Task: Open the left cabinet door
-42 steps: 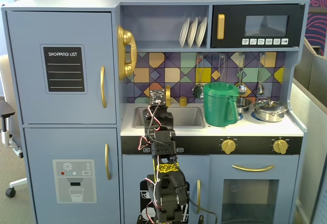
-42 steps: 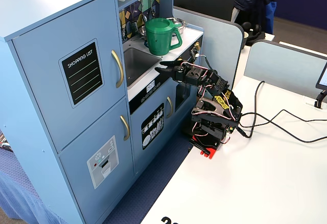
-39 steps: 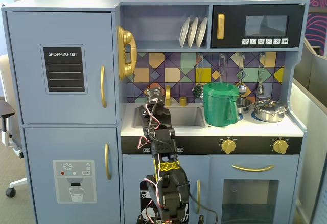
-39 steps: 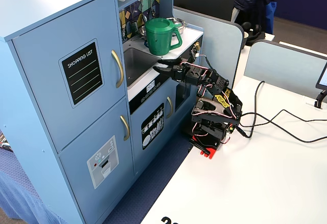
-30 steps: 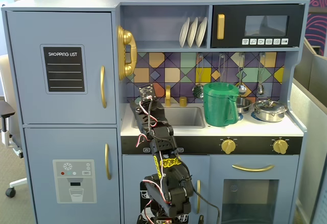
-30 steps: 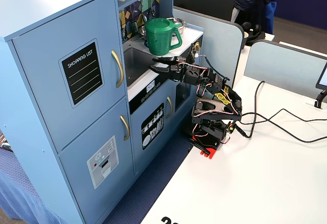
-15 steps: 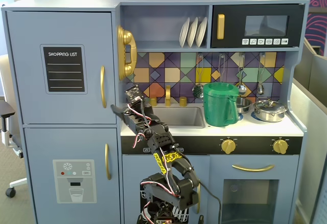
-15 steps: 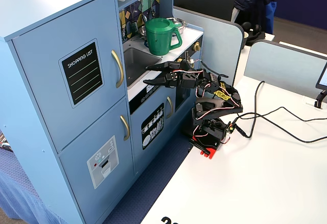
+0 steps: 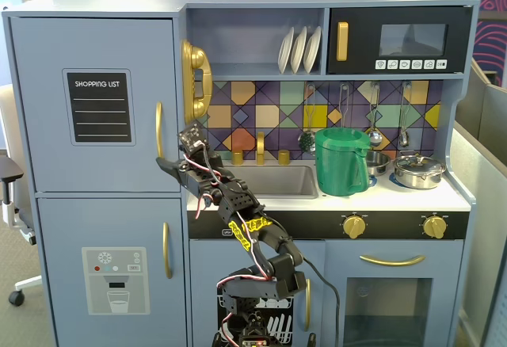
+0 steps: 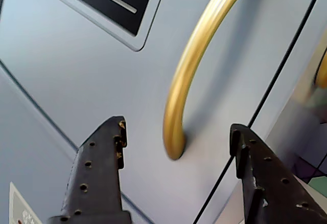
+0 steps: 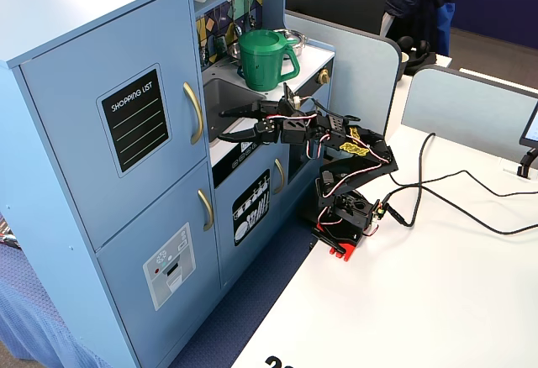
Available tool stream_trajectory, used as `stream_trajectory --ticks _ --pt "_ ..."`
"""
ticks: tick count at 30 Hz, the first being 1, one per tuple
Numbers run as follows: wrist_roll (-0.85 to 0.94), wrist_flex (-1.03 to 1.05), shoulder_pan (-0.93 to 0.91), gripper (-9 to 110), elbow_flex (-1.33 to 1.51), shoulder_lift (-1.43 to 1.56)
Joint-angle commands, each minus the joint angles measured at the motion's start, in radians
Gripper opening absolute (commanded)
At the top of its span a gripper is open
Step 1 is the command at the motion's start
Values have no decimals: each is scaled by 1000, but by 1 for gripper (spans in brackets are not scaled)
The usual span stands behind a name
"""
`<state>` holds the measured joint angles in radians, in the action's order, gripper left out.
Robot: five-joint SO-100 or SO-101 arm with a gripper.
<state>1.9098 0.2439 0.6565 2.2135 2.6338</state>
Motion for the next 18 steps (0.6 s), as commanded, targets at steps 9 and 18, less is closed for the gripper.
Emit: stream_trajectory --ticks 9,18 --pt "0 -126 8 17 -118 -124" --pt "20 -176 64 16 -161 -207"
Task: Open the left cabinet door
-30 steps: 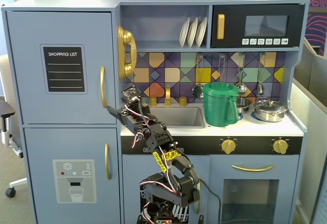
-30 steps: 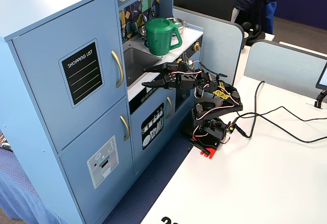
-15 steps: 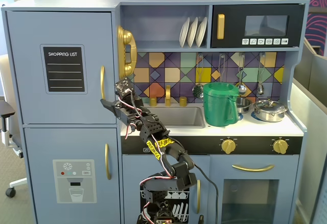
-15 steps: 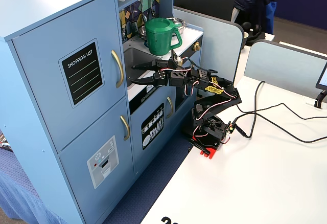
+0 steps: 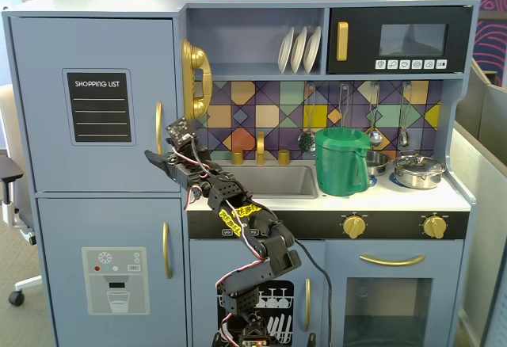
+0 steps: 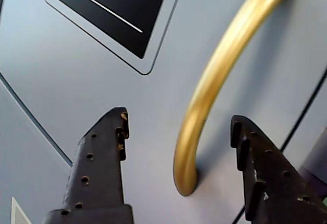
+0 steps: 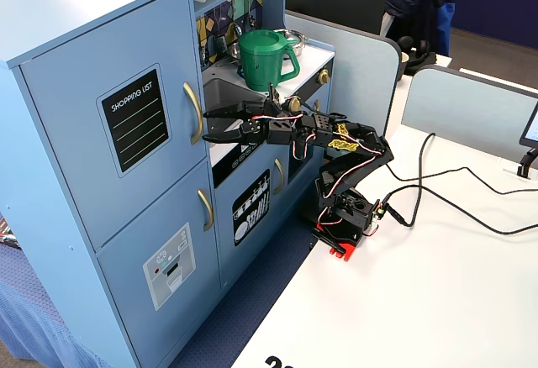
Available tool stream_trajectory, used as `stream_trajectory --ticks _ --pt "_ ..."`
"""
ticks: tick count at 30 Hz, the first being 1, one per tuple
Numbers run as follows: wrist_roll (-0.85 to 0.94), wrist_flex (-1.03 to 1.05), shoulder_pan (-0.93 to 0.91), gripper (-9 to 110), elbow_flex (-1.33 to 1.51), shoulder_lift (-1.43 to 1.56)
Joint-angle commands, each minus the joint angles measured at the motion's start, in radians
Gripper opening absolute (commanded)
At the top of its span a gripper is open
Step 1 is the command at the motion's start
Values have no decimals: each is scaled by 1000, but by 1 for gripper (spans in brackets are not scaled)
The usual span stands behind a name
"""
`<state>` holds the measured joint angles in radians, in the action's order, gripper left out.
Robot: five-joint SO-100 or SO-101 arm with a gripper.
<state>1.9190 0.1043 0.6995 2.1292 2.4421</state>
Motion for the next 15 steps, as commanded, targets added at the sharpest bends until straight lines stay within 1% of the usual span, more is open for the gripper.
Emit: stream_trajectory --ticks 1,15 --pt "14 -40 26 16 -80 -23" --pt "3 -94 77 16 -106 -114"
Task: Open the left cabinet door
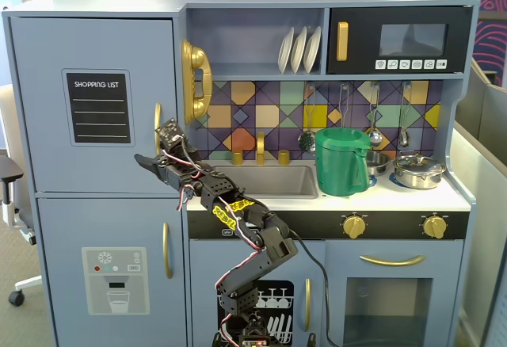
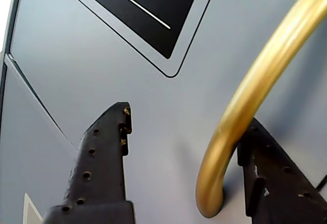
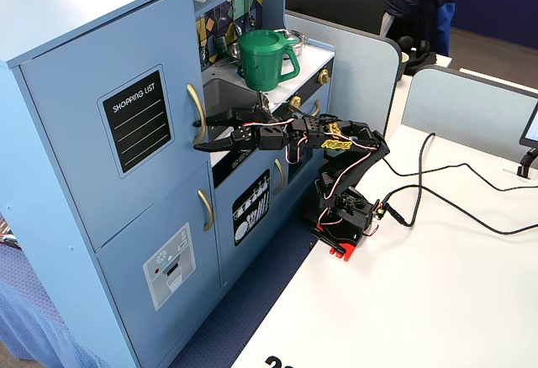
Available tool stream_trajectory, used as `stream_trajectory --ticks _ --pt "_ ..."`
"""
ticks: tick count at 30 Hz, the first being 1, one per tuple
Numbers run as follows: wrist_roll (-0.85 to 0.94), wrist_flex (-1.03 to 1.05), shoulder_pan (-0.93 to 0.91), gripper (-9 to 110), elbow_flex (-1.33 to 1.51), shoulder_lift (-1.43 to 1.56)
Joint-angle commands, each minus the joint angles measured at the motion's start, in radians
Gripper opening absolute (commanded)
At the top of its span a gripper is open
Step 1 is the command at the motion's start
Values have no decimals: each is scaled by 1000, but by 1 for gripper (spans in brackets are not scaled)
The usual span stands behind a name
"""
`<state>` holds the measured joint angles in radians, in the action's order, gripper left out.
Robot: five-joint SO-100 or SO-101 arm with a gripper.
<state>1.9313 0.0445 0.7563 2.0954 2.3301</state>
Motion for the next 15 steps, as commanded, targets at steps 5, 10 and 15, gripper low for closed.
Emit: stream_trajectory --ticks 5,10,15 --pt "-2 -31 55 16 -66 15" --pt "18 -11 91 16 -64 43" --pt "29 -12 110 16 -34 77"
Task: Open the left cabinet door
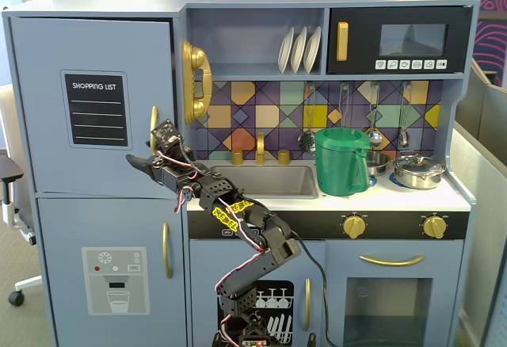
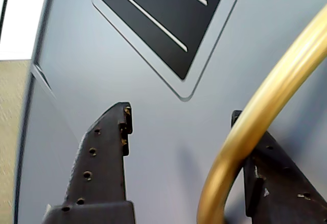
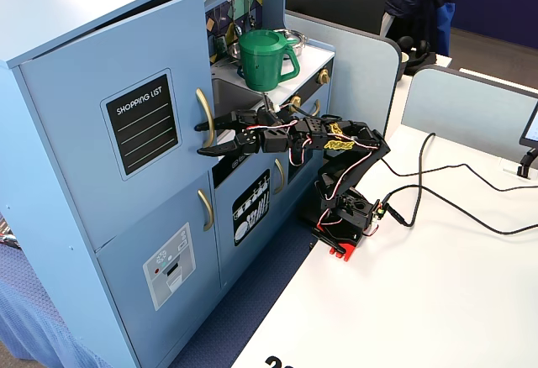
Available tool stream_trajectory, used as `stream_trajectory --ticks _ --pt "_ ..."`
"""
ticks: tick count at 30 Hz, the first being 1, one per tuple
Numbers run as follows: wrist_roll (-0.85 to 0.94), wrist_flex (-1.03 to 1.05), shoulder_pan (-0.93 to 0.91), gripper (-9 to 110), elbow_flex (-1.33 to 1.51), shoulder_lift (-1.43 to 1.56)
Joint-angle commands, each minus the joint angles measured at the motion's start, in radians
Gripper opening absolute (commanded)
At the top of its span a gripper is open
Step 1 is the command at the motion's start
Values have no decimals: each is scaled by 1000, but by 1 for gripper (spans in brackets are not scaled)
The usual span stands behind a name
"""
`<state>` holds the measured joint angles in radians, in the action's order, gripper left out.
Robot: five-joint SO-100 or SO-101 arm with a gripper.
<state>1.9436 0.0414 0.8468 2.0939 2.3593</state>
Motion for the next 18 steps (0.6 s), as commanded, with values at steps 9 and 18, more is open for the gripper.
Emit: stream_trajectory --ticks 9,18 --pt "40 6 81 15 52 158" --pt "60 -37 183 14 137 187"
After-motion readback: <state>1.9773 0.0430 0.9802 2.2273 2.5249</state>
